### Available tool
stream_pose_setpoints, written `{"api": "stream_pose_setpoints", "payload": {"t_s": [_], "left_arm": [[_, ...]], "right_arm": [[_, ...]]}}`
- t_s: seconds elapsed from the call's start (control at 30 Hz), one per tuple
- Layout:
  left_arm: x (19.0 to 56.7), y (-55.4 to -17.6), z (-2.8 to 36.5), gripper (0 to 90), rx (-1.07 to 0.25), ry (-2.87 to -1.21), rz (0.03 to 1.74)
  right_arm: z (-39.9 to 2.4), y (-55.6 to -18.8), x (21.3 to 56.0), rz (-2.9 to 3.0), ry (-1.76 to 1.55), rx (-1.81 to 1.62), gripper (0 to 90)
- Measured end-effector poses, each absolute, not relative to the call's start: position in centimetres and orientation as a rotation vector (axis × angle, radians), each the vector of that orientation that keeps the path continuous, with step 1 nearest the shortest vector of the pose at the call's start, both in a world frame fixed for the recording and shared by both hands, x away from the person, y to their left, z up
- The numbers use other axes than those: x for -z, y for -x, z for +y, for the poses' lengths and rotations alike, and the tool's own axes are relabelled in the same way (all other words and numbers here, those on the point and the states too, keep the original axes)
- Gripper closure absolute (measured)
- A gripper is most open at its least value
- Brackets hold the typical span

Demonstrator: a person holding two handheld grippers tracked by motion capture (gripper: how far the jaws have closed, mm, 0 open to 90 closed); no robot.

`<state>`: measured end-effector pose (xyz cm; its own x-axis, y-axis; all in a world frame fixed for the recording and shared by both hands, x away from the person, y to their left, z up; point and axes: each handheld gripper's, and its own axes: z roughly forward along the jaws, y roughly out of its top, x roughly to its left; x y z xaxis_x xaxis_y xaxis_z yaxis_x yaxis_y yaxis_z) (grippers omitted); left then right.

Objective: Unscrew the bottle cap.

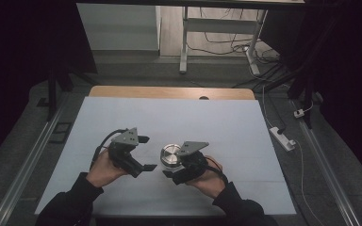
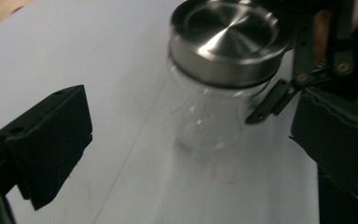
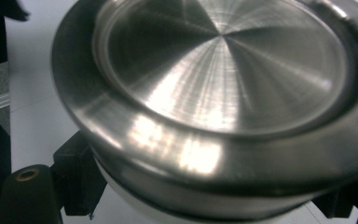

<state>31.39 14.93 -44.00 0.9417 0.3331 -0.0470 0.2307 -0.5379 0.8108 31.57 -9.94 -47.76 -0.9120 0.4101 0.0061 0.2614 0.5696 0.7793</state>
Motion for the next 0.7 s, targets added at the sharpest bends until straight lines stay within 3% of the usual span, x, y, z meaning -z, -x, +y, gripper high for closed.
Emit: {"api": "stream_pose_setpoints", "payload": {"t_s": [0.23,0.5,0.57,0.7], "left_arm": [[43.7,-32.6,13.0,2.4,-0.047,-2.179,0.23],[44.1,-33.7,11.5,12.2,0.039,-2.181,0.119],[44.2,-33.7,11.2,17.5,0.034,-2.19,0.103],[44.2,-33.5,10.9,19.0,0.009,-2.184,0.129]], "right_arm": [[-9.6,-31.4,47.9,2.659,-0.526,-1.26,15.1],[-9.3,-31.1,48.0,2.686,-0.476,-1.252,15.1],[-9.2,-31.0,48.0,2.688,-0.471,-1.251,15.1],[-9.3,-31.0,48.0,2.679,-0.469,-1.247,15.1]]}}
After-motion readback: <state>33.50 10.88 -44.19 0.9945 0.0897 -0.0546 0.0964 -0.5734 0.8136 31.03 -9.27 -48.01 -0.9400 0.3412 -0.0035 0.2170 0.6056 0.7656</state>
